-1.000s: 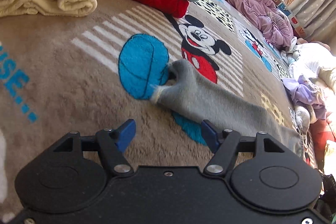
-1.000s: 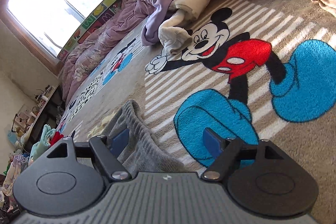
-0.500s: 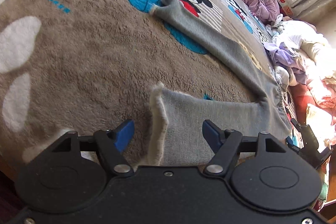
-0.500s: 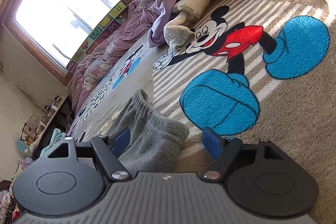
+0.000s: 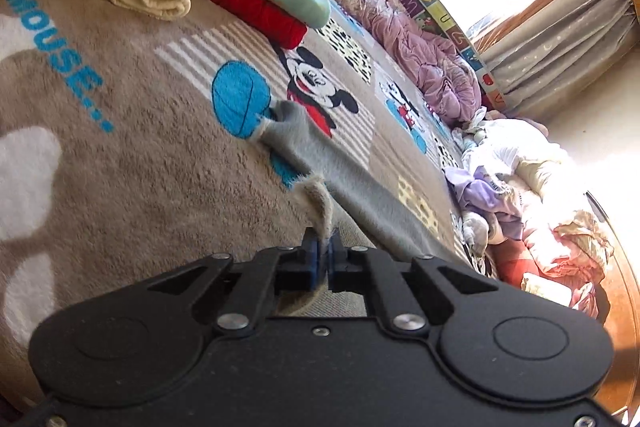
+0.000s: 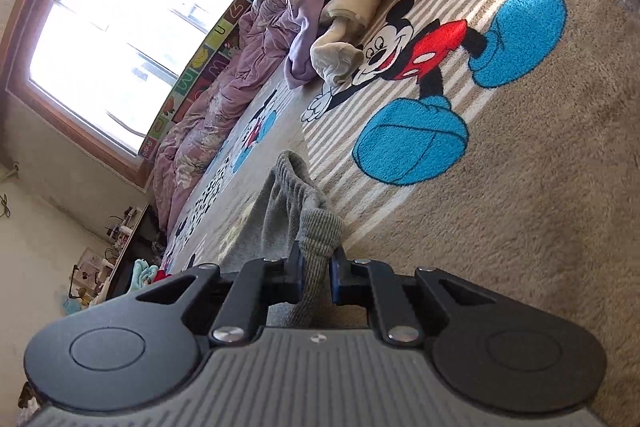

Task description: Fold clothes

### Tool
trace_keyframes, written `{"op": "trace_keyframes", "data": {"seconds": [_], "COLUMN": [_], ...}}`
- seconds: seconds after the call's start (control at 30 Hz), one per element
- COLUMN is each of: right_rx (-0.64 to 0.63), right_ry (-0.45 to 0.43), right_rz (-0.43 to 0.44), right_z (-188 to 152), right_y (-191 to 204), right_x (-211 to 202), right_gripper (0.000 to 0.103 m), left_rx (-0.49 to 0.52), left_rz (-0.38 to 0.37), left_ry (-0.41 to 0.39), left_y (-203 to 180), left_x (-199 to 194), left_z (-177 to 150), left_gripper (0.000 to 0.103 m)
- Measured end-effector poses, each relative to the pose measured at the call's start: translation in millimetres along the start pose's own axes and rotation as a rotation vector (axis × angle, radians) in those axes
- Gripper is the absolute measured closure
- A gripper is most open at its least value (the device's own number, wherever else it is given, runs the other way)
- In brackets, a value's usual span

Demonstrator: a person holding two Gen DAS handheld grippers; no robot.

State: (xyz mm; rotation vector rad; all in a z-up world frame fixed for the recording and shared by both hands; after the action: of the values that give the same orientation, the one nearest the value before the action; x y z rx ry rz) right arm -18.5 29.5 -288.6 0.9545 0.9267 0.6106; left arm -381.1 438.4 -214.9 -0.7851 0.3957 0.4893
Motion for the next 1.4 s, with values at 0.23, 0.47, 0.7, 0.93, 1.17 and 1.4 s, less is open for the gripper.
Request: {"op": "trace_keyframes", "data": {"seconds": [0.23,0.47,0.7,0.93,1.17,1.4], "right_rx": [0.028,-0.081,-0.171,-0.236,-0.432,-0.525], "right_ry": [0.083,0.082,0.047,-0.049,-0.023,0.084], "right_rz": [-0.102,-0.081,-0.15,-0.091,-0.061,-0.089], "right_z": [-49,-57,-54,-43,-1,21], "right_y": [-10,-9,-7,7,38,55], "right_x": [-31,-30,-42,-66,-7,58], "right_gripper": [0.088,0.072,0.088,0.044,0.044,0.044], "left_rx": [-0.048,-0.061,0.138,0.28,0.218,-0.062], "left_rz": [0.08,0.173,0.284,0.347,0.221,0.132], "left_ry": [0.096,0.12,0.148,0.057,0.091,0.145], "left_y": [39,59,35,16,7,36], "left_x": [14,18,26,20,75,136], "left_z": [18,-11,-20,-9,40,71], "left_gripper": [0.1,0.058,0.057,0.051,0.05,0.049]}}
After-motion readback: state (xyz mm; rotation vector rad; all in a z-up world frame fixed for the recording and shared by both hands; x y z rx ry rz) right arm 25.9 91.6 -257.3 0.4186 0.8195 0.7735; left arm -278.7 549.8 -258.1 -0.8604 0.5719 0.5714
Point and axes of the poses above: each gripper's, at about its wrist camera, not at the fingertips, and x roughly the way its jaws point, y to its left, z to its top, the point moved 2 cm from there along x, roughly the way its jaws point, and after that the axes turned 11 degrees about x, right-handed, at the moved point
